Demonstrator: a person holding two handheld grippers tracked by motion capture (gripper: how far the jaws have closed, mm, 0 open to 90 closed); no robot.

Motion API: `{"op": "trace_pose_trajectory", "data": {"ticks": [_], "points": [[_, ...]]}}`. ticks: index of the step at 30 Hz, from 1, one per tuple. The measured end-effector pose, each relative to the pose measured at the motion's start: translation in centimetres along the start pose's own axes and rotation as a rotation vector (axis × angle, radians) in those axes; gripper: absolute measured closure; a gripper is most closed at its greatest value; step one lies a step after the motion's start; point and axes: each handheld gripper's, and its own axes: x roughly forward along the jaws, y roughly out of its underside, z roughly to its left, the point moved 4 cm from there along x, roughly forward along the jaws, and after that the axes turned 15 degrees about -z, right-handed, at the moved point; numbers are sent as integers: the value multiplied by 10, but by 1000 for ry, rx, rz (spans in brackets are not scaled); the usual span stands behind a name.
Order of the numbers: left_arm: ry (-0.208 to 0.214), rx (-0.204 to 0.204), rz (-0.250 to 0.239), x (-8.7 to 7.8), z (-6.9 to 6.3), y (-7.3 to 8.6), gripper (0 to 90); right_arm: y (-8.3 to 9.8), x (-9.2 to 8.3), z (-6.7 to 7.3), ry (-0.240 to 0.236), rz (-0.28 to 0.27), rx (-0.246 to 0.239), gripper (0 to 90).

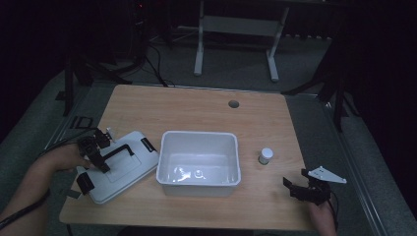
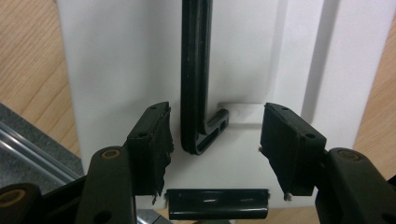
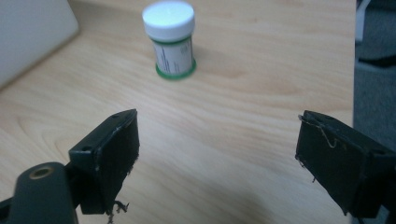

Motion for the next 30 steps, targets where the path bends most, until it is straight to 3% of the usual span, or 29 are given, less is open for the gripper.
{"op": "trace_pose_trajectory", "data": {"ticks": [6, 13, 25, 26, 29, 30], "points": [[14, 0, -4, 0, -1, 1, 423, -2, 2, -5, -74, 197, -43, 133], [10, 7, 4, -3, -1, 3, 427, -5, 7, -3, -125, 375, -92, 131], [1, 4, 25, -3, 0, 7, 433, -9, 18, 2, -134, 573, -155, 118], [-4, 14, 34, -2, 0, 8, 432, -10, 20, 3, -141, 622, -172, 117], [-1, 13, 38, -2, 0, 8, 432, -12, 21, 3, -144, 666, -165, 117], [-2, 17, 37, -2, 0, 8, 432, -14, 22, 3, -143, 714, -184, 117]]}}
